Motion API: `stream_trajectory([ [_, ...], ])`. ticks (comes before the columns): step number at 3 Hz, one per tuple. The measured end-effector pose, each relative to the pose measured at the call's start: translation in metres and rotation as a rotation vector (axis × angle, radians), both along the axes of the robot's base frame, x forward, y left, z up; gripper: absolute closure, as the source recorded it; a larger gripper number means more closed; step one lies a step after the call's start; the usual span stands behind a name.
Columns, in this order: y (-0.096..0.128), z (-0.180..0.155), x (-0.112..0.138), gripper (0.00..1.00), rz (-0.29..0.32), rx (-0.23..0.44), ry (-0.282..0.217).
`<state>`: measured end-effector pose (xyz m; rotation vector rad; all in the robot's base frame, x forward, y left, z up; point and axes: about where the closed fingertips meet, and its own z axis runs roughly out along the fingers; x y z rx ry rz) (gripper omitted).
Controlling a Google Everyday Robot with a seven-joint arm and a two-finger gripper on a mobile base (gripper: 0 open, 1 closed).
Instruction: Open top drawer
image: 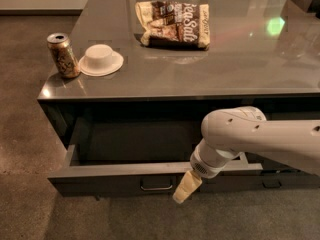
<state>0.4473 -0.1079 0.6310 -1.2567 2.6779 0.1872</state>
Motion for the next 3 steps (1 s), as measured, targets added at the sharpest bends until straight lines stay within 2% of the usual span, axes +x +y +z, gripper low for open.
stream_trajectory([
  [1, -0.026, -0.002, -0.037, 0.0, 0.006, -0.031, 0.041],
  [3, -0.052, 0.002, -0.075, 0.4, 0.01, -0.077, 0.087],
])
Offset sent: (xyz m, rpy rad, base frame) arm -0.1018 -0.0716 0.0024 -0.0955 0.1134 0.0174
